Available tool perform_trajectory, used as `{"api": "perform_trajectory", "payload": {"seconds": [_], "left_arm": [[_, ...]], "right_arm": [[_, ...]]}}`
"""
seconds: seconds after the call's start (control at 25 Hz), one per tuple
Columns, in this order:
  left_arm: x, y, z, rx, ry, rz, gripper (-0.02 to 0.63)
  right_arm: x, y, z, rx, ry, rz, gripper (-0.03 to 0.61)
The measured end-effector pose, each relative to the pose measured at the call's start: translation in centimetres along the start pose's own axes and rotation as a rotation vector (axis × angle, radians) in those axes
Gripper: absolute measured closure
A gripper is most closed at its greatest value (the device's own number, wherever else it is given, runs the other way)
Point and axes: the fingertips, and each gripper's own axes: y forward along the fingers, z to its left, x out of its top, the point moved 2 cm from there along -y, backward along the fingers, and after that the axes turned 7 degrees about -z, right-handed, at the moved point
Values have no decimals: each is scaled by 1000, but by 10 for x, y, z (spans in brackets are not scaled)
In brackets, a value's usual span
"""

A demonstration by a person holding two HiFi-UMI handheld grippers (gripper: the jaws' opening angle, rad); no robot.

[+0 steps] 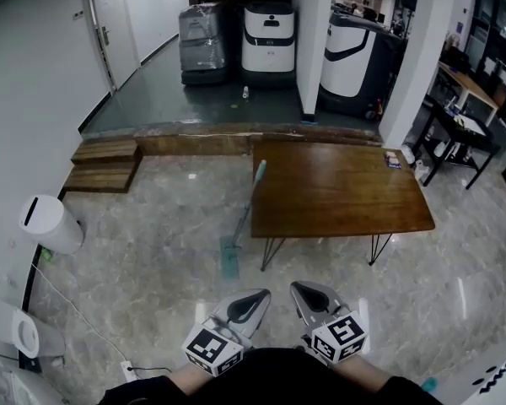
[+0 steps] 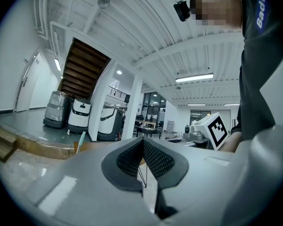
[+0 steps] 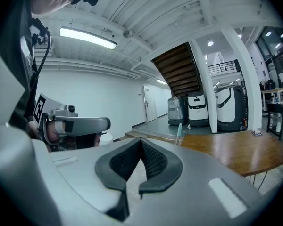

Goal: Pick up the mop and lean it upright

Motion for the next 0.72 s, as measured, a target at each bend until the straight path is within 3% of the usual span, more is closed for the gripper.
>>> {"api": "perform_trajectory", "payload": {"seconds": [0.72], "left_arm": [[-2, -11, -2, 36, 6, -2, 604]], "right_arm": [[-8, 3, 11, 37, 9, 8, 575]]}}
